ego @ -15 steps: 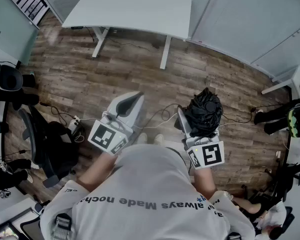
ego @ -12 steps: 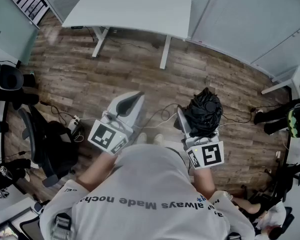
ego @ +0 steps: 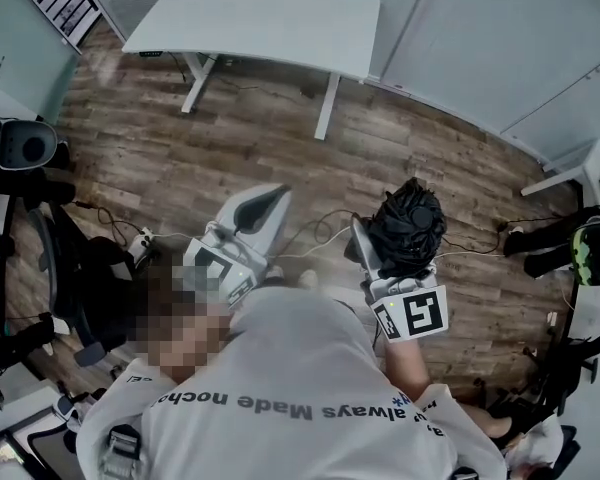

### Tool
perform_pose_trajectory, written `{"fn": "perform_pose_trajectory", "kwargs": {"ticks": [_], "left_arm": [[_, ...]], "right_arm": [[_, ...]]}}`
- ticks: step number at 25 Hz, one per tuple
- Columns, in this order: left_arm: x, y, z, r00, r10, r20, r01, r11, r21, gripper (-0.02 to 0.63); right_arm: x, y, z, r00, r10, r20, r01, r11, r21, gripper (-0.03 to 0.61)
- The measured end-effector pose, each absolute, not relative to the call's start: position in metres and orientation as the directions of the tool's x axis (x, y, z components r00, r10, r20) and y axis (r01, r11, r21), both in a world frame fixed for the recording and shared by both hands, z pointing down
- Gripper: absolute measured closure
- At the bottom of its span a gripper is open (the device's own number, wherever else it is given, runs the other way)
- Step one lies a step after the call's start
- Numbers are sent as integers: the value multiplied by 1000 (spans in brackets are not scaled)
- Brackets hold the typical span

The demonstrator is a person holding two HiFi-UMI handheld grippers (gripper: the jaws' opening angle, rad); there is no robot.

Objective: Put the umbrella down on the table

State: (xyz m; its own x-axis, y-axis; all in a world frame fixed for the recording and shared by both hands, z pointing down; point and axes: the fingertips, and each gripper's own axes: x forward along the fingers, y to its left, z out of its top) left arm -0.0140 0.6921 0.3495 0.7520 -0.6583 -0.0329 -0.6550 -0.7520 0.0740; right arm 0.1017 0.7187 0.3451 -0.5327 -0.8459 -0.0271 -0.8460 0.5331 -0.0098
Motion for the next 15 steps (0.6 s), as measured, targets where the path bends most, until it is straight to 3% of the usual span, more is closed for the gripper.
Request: {"fn": "perform_pose_trajectory", "kwargs": {"ticks": [15], "left_arm": [[12,635,370,744,-668,0,-666,-741,82,611]], "right_arm": [[129,656,378,-533,-846,12,-844,531,-75,321]]}}
